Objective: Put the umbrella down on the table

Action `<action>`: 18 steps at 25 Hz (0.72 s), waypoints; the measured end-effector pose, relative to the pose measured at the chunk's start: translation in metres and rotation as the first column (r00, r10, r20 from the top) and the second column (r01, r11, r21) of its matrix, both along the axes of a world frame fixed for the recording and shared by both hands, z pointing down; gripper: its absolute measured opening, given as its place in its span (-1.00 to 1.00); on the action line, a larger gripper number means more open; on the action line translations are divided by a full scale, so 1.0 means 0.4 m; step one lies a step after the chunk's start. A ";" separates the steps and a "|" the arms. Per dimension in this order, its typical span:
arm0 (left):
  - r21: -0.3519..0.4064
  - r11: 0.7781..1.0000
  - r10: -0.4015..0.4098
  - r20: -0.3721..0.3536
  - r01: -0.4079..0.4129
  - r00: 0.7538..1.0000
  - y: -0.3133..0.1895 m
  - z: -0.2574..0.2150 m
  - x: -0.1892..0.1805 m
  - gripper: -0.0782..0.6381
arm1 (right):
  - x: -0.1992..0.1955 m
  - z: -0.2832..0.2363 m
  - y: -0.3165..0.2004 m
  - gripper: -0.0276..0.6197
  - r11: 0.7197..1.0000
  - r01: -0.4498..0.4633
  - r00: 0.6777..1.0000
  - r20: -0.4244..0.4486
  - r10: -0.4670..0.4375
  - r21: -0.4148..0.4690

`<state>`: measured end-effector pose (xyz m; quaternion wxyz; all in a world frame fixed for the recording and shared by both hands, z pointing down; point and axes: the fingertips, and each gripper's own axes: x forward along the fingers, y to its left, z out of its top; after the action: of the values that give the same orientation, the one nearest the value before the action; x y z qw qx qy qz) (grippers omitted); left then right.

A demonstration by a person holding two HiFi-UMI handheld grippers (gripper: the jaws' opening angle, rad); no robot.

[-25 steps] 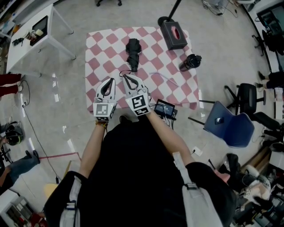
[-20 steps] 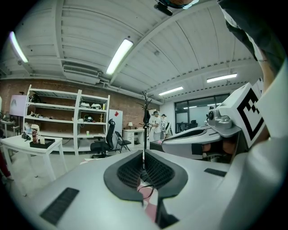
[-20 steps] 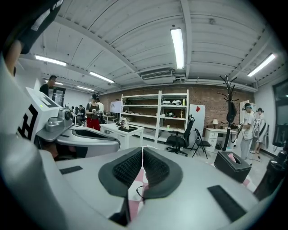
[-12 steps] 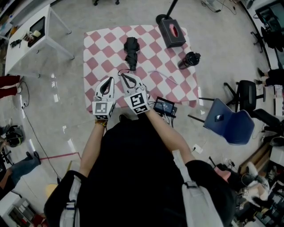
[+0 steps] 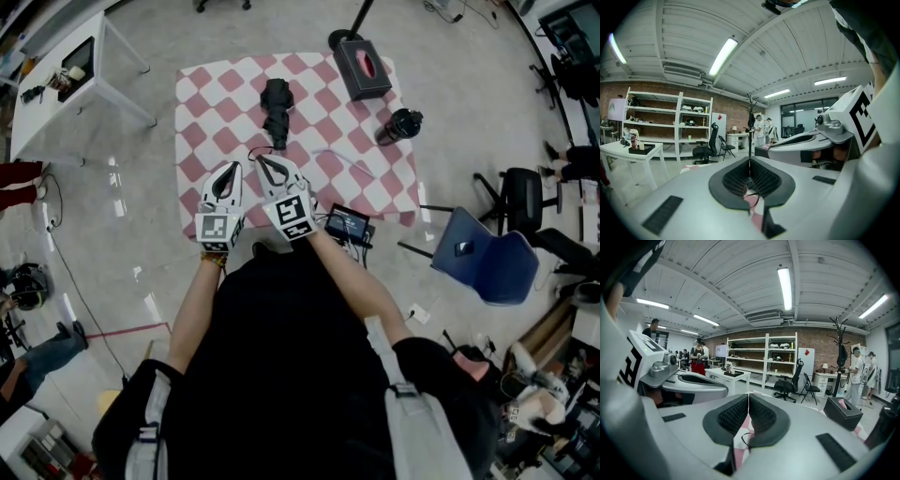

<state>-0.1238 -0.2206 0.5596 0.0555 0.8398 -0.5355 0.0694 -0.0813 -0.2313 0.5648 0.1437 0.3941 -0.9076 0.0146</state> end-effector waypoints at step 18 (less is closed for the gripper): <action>-0.013 1.000 -0.008 0.004 0.008 1.000 0.005 0.008 -0.002 -0.74 | -0.003 0.010 0.004 -0.87 1.000 0.013 1.000 0.000 -0.013 -0.012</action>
<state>-0.1244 -0.2187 0.5629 0.0599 0.8371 -0.5386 0.0745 -0.0826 -0.2297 0.5687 0.1462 0.3873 -0.9101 0.0191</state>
